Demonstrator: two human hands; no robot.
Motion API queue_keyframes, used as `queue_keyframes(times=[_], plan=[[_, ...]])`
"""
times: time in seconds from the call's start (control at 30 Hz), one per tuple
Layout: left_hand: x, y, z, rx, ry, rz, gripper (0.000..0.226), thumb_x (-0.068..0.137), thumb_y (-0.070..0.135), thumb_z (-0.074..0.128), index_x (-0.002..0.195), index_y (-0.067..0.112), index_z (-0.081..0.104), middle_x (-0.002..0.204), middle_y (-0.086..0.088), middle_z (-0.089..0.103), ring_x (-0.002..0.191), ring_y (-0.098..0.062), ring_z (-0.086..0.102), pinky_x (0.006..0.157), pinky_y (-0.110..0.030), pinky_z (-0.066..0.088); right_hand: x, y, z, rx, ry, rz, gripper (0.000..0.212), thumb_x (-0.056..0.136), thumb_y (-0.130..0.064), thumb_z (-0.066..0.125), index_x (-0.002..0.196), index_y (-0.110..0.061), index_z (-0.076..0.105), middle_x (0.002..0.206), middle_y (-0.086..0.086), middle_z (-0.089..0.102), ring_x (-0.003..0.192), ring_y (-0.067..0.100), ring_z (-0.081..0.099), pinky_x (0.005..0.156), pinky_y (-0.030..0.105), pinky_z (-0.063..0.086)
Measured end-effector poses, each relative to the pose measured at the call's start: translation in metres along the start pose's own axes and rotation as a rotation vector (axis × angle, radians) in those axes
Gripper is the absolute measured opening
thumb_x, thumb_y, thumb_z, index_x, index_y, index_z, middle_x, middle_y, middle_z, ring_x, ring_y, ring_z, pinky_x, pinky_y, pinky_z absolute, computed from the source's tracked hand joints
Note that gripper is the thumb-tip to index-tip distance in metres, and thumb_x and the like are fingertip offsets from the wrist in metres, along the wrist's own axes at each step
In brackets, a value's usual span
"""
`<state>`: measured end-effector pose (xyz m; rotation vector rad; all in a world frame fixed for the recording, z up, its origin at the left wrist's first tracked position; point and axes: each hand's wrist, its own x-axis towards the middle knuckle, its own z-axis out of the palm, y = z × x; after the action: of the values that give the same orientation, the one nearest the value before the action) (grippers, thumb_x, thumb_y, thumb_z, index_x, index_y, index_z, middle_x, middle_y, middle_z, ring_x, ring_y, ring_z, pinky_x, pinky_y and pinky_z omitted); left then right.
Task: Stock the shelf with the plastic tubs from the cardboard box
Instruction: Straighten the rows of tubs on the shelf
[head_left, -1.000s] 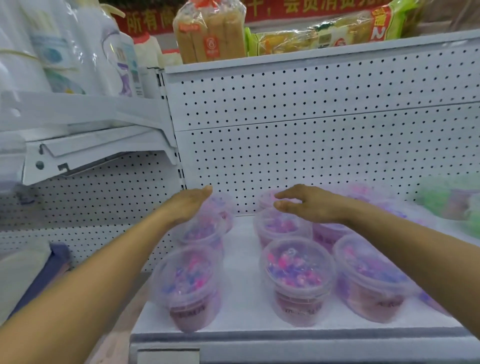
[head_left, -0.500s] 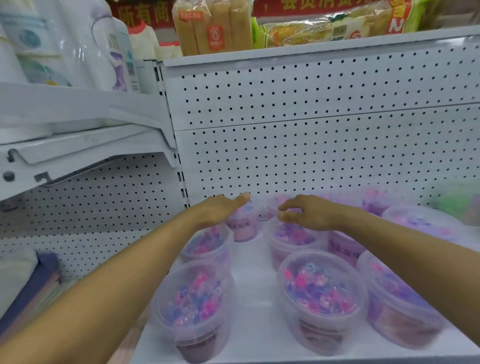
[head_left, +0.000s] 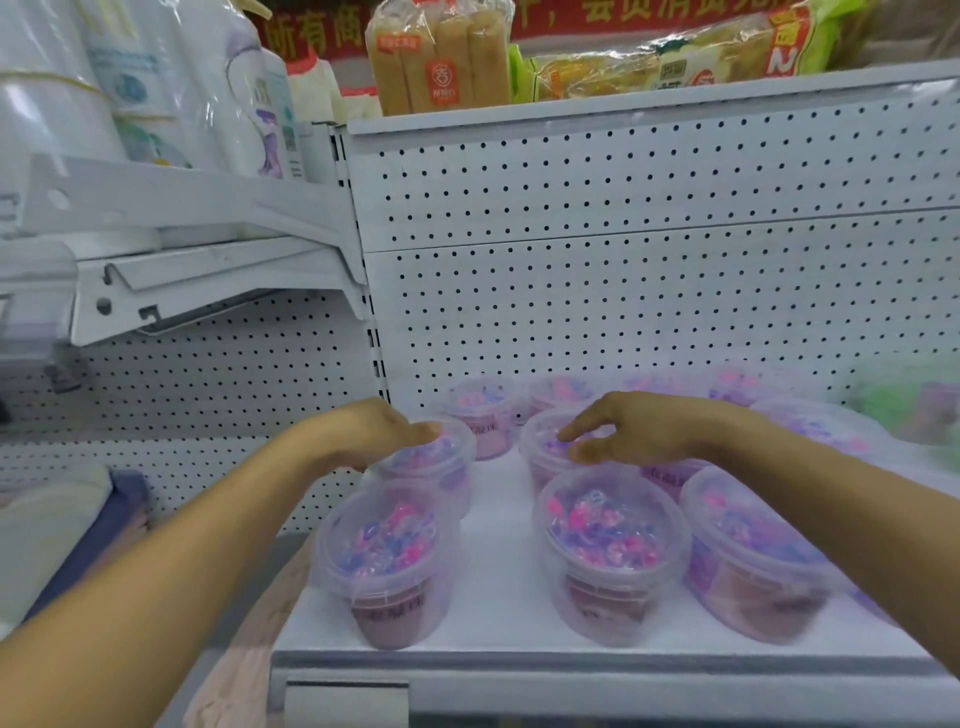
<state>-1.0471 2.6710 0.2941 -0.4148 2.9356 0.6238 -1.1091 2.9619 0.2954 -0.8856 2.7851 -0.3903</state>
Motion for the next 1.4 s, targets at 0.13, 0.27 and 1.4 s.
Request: queue_keyframes(times=[0.13,0.27,1.4], plan=[[-0.008,0.028,0.014,-0.058,-0.047,0.047,0.054,0.082,0.069,0.051,0.107,0.022,0.066,0.117,0.002,0.057,0.109,-0.025,0.058,0.09,-0.033,0.043,-0.003,0.001,0.005,0.002,0.034,0.009,0.039,0.087,-0.056,0.055,0.125,-0.046,0.056,0.143,-0.018,0.043,0.128,0.011,0.045,0.107,0.032,0.033],[-0.02,0.044,0.019,-0.067,-0.011,0.028,0.067,0.086,0.067,0.046,0.134,0.02,0.054,0.146,-0.004,0.045,0.126,-0.027,0.048,0.105,-0.038,0.037,-0.004,0.003,0.011,0.05,0.057,0.016,0.04,0.087,-0.054,0.054,0.126,-0.044,0.055,0.144,-0.016,0.044,0.13,0.013,0.044,0.109,0.033,0.033],[-0.136,0.028,0.076,-0.31,0.279,0.148,0.091,0.07,0.071,0.058,0.146,0.027,0.034,0.157,0.003,0.023,0.141,-0.017,0.028,0.11,-0.04,0.028,-0.14,-0.003,0.066,-0.225,0.256,-0.21,0.061,0.094,-0.053,0.044,0.149,-0.039,0.022,0.159,-0.005,0.015,0.146,0.018,0.01,0.117,0.035,0.006]])
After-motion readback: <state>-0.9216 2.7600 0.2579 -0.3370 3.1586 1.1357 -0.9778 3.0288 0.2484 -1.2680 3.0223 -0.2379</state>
